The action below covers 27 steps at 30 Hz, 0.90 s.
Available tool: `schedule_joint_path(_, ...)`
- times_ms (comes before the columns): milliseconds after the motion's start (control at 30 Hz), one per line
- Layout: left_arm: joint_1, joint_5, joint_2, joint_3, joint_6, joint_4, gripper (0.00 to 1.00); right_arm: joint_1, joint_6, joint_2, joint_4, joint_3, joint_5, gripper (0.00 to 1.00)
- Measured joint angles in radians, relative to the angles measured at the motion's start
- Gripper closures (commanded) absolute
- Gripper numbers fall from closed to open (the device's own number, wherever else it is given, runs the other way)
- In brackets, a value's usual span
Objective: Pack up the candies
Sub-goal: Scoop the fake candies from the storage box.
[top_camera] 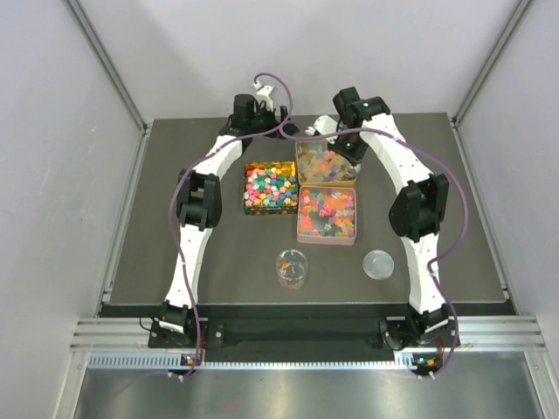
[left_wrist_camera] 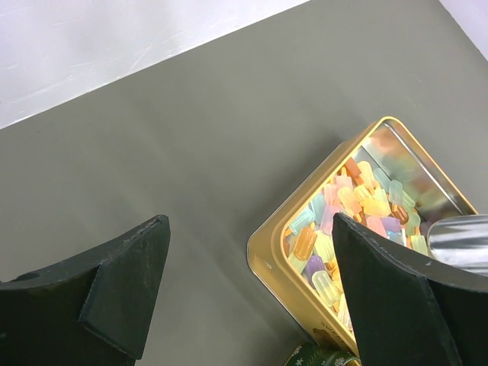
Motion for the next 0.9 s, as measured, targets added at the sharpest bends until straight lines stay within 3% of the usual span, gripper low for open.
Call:
schedule_joint_path(333,0.000,0.018,0.000,-0.005,0.000,0.000,0.09,0.003,0.136,-0.067,0.048,-0.122,-0.036,1.00)
schedule_joint_path(900,0.000,0.026,0.000,-0.036,0.000,0.000,0.10,0.008,0.184,0.027,0.082,-0.005,-0.049,1.00)
